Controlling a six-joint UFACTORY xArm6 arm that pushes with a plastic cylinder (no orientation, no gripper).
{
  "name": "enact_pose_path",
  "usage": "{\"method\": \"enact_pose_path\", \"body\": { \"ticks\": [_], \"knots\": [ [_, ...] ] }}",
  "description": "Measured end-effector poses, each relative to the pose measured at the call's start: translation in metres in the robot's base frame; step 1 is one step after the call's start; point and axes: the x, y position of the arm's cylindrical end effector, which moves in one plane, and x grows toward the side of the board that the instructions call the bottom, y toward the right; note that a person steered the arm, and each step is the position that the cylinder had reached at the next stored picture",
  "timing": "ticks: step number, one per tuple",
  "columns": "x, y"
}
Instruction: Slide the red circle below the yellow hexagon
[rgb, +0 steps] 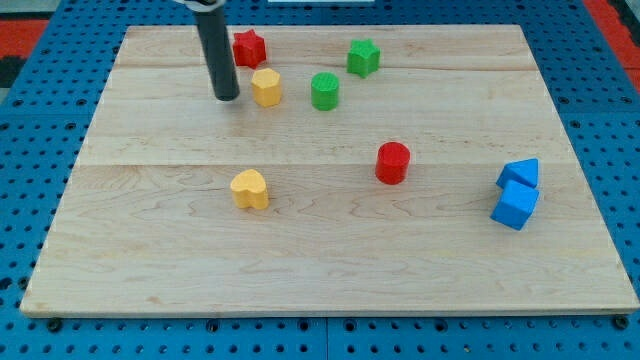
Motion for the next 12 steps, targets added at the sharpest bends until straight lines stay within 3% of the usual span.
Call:
{"method": "enact_pose_path", "body": {
  "ticks": [2,5,7,10,12],
  "knots": [
    [0.033,0.045],
    [0.099,0.213],
    [0.167,0.190],
    [0.154,0.080],
    [0.093,0.076]
  ]
}}
